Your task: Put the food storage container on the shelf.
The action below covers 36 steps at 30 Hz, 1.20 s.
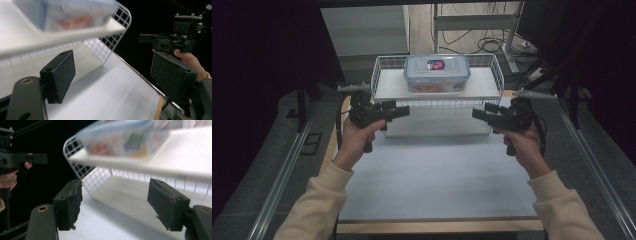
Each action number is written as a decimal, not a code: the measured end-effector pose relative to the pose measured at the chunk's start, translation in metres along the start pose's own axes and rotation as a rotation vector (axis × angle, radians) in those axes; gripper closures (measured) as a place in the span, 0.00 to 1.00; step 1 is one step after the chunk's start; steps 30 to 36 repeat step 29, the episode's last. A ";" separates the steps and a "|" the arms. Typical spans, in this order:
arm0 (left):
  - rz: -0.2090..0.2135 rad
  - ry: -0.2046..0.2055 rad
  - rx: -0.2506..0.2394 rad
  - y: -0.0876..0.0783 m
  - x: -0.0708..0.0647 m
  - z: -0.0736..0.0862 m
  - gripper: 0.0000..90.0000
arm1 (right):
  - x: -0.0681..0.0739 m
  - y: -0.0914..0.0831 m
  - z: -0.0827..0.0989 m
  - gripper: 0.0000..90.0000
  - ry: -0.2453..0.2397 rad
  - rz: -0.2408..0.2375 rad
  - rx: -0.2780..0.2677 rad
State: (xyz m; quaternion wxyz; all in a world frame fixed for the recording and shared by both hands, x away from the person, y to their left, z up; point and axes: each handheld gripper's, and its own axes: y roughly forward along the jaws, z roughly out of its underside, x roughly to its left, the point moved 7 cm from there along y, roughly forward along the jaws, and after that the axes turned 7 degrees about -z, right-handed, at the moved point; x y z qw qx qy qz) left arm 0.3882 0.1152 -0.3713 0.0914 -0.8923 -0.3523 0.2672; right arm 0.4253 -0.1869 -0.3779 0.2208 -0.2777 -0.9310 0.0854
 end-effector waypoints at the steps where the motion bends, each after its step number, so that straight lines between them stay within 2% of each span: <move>1: 0.000 0.000 0.000 0.000 0.000 0.000 0.22 | 0.002 -0.002 0.009 0.30 -0.008 -0.001 0.008; 2: 0.009 -0.002 0.009 -0.001 -0.001 0.009 0.22 | 0.004 -0.004 0.017 0.29 -0.018 -0.002 0.017; 3: 0.023 -0.005 0.018 -0.002 -0.003 0.021 0.22 | 0.004 -0.004 0.017 0.29 -0.018 -0.002 0.017; 4: 0.041 -0.016 0.029 -0.003 -0.005 0.037 0.22 | 0.007 -0.008 0.034 0.29 -0.039 -0.006 0.033; 6: 0.051 -0.027 0.039 -0.004 -0.006 0.055 0.22 | 0.008 -0.012 0.053 0.28 -0.061 -0.003 0.057; 8: 0.054 -0.036 0.053 -0.004 -0.005 0.073 0.22 | 0.008 -0.014 0.071 0.27 -0.083 0.000 0.080; 11: 0.053 -0.040 0.086 -0.001 -0.002 0.096 0.22 | 0.007 -0.015 0.100 0.26 -0.089 0.008 0.127; 12: 0.046 -0.043 0.095 0.001 -0.001 0.103 0.22 | 0.006 -0.014 0.109 0.26 -0.086 0.008 0.144; 13: 0.046 -0.043 0.095 0.001 -0.001 0.103 0.22 | 0.006 -0.014 0.109 0.26 -0.086 0.008 0.144; 14: 0.035 -0.043 0.138 0.008 0.002 0.117 0.23 | 0.005 -0.013 0.124 0.25 -0.090 0.011 0.173; 15: 0.035 -0.043 0.138 0.008 0.002 0.117 0.22 | 0.005 -0.013 0.124 0.25 -0.090 0.011 0.173; 16: 0.026 -0.045 0.161 0.013 0.004 0.125 0.23 | 0.002 -0.011 0.135 0.25 -0.098 0.019 0.192; 18: 0.017 -0.042 0.180 0.017 0.006 0.131 0.23 | 0.001 -0.010 0.140 0.25 -0.100 0.022 0.189; 23: 0.015 -0.043 0.193 0.022 0.007 0.134 0.23 | 0.001 -0.009 0.142 0.24 -0.107 0.025 0.187; 26: 0.019 -0.057 0.199 0.022 0.008 0.136 0.23 | -0.001 -0.013 0.141 0.20 -0.112 0.043 0.161; 29: 0.021 -0.064 0.203 0.023 0.010 0.139 0.24 | -0.007 -0.015 0.146 0.14 -0.110 0.088 0.162; 36: 0.021 -0.064 0.203 0.023 0.010 0.139 0.24 | -0.007 -0.015 0.146 0.14 -0.110 0.088 0.162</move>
